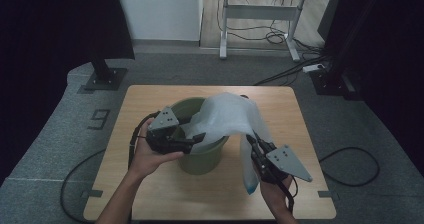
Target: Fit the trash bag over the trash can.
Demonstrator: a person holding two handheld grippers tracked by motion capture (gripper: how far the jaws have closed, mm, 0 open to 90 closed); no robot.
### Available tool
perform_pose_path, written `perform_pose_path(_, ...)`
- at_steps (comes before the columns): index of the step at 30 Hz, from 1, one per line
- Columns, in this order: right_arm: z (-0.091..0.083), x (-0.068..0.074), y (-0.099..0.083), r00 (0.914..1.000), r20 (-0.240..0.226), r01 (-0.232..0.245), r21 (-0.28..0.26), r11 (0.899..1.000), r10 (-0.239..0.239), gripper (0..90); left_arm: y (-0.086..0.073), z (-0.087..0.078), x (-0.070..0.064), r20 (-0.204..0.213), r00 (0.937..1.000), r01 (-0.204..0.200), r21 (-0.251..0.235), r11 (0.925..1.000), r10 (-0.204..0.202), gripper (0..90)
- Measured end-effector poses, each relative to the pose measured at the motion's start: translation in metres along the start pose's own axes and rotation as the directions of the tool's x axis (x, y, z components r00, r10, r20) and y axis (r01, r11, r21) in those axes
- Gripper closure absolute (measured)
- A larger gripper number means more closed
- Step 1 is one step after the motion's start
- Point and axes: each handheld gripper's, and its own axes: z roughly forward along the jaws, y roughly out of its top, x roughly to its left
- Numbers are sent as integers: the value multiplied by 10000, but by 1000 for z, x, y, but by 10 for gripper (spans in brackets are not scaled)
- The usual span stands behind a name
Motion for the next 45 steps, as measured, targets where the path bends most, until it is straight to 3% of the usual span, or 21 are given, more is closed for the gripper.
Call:
perform_pose_path(2, 10, 4, 3, 9996, -277, 108, 175, 9998, -103, 887, -1, 3, -1, 220, 9998, 13, 79, 10000, -15, 305)
perform_pose_path(8, 24, 7, 5, 9989, -477, 64, 416, 9991, -44, 887, -4, 5, -9, 510, 9987, -34, 100, 9999, 29, 296)
perform_pose_path(13, 33, 6, 9, 9970, -698, -311, 491, 9983, 345, 886, -3, 4, -10, 425, 9991, 66, -1, 10000, -66, 299)
perform_pose_path(21, 36, 13, 10, 9949, -943, -313, 452, 9985, 355, 886, -9, 7, -6, 136, 9987, 502, -361, 9981, -497, 330)
perform_pose_path(25, 37, 15, 10, 9942, -1031, -270, 429, 9987, 313, 886, -12, 9, -5, -40, 9982, 596, -431, 9973, -598, 451)
perform_pose_path(28, 38, 15, 11, 9935, -1099, -265, 387, 9989, 306, 886, -12, 11, -4, -139, 9959, 885, -485, 9949, -893, 512)
perform_pose_path(30, 37, 16, 11, 9928, -1158, -249, 433, 9988, 298, 886, -12, 13, -4, -251, 9940, 1049, -526, 9931, -1064, 605)
perform_pose_path(32, 35, 18, 9, 9909, -1318, -216, 442, 9988, 273, 875, -13, 15, -3, 114, 9947, 1023, -510, 9934, -1019, 755)
perform_pose_path(34, 34, 18, 8, 9903, -1357, -222, 458, 9987, 282, 858, -13, 15, -2, 92, 9945, 1045, -485, 9933, -1041, 838)
perform_pose_path(35, 32, 18, 6, 9882, -1504, -239, 400, 9989, 297, 748, -13, 16, -1, 34, 9934, 1143, -487, 9923, -1143, 867)
perform_pose_path(36, 32, 18, 6, 9882, -1504, -239, 400, 9989, 297, 748, -13, 16, -1, 34, 9934, 1143, -487, 9923, -1143, 877)
perform_pose_path(37, 28, 20, 4, 9898, -1419, -119, 255, 9996, 154, 549, -13, 15, 0, -105, 9923, 1224, -558, 9909, -1231, 882)
perform_pose_path(38, 28, 20, 4, 9898, -1419, -119, 255, 9996, 154, 549, -14, 15, 1, -232, 9914, 1268, -634, 9899, -1285, 882)
perform_pose_path(40, 19, 22, 1, 9857, -1669, -200, 222, 9996, 234, 393, -15, 12, 5, -401, 9881, 1456, -728, 9867, -1487, 887)
perform_pose_path(45, 5, 19, -5, 9814, -1858, -439, 238, 9988, 475, 368, -20, 7, 14, -748, 9789, 1850, -734, 9800, -1904, 888)
